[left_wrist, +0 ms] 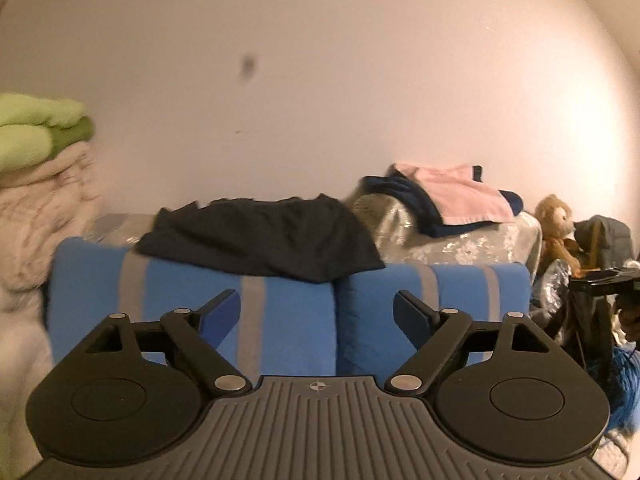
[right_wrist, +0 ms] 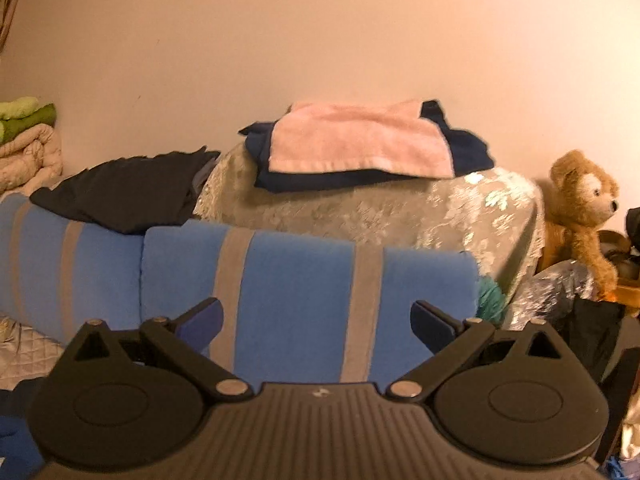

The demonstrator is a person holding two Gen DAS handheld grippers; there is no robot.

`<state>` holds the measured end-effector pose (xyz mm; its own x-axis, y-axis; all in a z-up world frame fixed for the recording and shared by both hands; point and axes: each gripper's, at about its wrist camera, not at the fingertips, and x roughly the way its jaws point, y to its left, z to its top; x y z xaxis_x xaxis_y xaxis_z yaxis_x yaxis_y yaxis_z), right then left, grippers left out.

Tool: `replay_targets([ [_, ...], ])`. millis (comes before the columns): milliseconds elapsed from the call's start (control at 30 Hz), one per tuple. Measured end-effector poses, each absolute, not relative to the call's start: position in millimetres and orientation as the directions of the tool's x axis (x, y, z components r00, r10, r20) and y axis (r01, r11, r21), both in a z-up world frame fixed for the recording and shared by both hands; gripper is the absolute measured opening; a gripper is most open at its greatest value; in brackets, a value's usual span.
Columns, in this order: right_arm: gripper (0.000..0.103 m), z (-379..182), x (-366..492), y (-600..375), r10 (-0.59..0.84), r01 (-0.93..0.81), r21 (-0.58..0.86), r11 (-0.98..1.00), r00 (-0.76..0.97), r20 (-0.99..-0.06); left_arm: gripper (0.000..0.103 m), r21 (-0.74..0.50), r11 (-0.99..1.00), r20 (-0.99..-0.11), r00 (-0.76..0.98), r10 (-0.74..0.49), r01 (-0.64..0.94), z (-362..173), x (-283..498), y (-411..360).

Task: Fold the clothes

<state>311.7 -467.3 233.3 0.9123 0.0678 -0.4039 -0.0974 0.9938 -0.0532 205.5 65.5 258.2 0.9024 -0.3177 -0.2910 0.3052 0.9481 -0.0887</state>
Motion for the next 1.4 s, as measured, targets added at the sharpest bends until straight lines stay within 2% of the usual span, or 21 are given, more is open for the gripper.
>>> replay_targets([
  [167,0.103,181.4,335.1,-449.8,0.117,-0.138,-0.008,0.990,0.868,-0.482,0.084,-0.137,0.944,-0.333,0.883,-0.330,0.301,209.1,237.9,48.0],
  [333,0.103,118.8,357.0,-417.3,0.221,-0.250,0.023,0.968,0.804,-0.552,0.084,-0.163,0.945,-0.418,0.847,-0.328,0.285,152.8,273.7,43.6],
  [533,0.101,57.2,391.0,-378.5,0.309,-0.352,0.054,0.935,0.728,-0.612,0.084,-0.166,0.950,-0.517,0.797,-0.313,0.265,89.2,325.6,41.2],
  [767,0.097,-1.5,433.7,-349.4,0.365,-0.392,0.119,0.912,0.646,-0.671,0.084,-0.223,0.932,-0.582,0.728,-0.362,0.285,26.1,372.0,33.5],
  [1300,0.095,-91.6,498.9,-310.8,0.448,-0.376,0.268,0.887,0.556,-0.700,0.083,-0.377,0.863,-0.654,0.564,-0.504,0.335,-85.2,432.2,11.4],
  [1367,0.092,-98.9,505.2,-306.6,0.445,-0.372,0.269,0.888,0.554,-0.703,0.073,-0.387,0.859,-0.659,0.551,-0.512,0.335,-92.0,437.2,7.5],
  [1400,0.084,-102.1,507.7,-304.7,0.445,-0.372,0.269,0.888,0.553,-0.705,0.061,-0.395,0.857,-0.662,0.544,-0.515,0.330,-94.7,439.9,5.7],
])
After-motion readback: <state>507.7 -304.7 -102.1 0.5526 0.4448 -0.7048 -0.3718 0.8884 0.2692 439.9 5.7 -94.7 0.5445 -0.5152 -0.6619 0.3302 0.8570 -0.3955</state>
